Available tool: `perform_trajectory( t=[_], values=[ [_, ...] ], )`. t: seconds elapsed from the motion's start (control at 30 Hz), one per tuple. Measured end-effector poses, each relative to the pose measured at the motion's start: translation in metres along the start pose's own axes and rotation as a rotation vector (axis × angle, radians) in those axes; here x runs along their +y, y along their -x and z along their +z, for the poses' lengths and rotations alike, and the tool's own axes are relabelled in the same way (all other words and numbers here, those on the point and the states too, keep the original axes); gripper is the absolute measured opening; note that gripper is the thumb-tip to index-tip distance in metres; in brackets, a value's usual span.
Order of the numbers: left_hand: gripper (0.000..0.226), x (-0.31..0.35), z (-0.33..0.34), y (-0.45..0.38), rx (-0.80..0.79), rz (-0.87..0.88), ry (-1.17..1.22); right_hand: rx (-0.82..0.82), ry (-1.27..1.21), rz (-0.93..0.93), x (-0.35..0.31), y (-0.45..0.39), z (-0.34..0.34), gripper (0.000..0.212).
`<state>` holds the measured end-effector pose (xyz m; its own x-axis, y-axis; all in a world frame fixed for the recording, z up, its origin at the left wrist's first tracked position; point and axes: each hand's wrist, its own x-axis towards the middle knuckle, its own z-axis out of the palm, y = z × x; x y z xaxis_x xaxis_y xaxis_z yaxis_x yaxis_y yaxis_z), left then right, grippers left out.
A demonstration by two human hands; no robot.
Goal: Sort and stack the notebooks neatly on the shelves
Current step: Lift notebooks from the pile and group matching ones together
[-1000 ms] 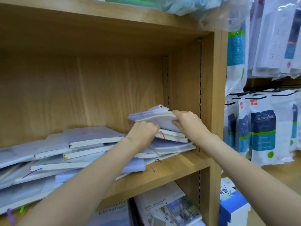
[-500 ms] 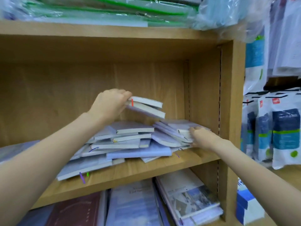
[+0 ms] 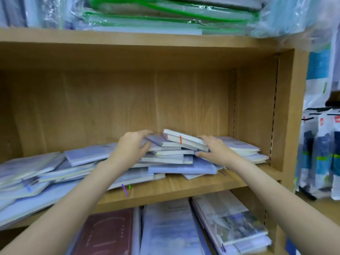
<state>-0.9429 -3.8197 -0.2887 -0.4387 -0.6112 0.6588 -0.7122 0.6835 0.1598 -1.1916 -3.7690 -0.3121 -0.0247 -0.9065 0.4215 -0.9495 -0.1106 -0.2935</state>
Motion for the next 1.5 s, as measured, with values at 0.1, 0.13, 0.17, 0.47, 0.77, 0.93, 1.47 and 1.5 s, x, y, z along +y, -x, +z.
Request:
perform_trajectory(
  t=[0.1,0.13,0.17,0.47,0.77,0.93,1.47,1.5],
  values=[
    [0.033,-0.032,0.001,0.038,0.122,-0.033,-0.060,0.084,0.068,0.038,-0.003,-0.002,0.010,0.055],
    [0.030,-0.044,0.003,0.049,0.148,-0.027,-0.103,0.114,0.091,0.029,-0.004,-0.002,0.013,0.056],
    [0.031,-0.056,0.005,0.058,0.156,-0.029,-0.143,0.144,0.093,0.010,-0.004,-0.002,0.017,0.056],
    [0.037,-0.072,0.034,0.084,0.088,-0.075,-0.289,0.182,0.310,0.175,0.005,-0.002,0.039,0.043],
    [0.045,-0.093,-0.006,0.107,0.085,0.047,-0.114,0.279,0.076,-0.381,-0.111,-0.015,0.045,0.050],
    [0.039,-0.146,-0.051,0.142,0.176,-0.075,-0.202,0.110,-0.001,-0.501,-0.174,-0.035,0.072,0.047],
    [0.056,-0.211,-0.088,0.180,0.150,-0.392,-0.121,0.124,0.163,-0.419,-0.273,-0.064,0.109,0.036],
    [0.055,-0.211,-0.088,0.181,0.158,-0.379,-0.118,0.256,0.124,-0.421,-0.280,-0.064,0.098,0.035]
  ],
)
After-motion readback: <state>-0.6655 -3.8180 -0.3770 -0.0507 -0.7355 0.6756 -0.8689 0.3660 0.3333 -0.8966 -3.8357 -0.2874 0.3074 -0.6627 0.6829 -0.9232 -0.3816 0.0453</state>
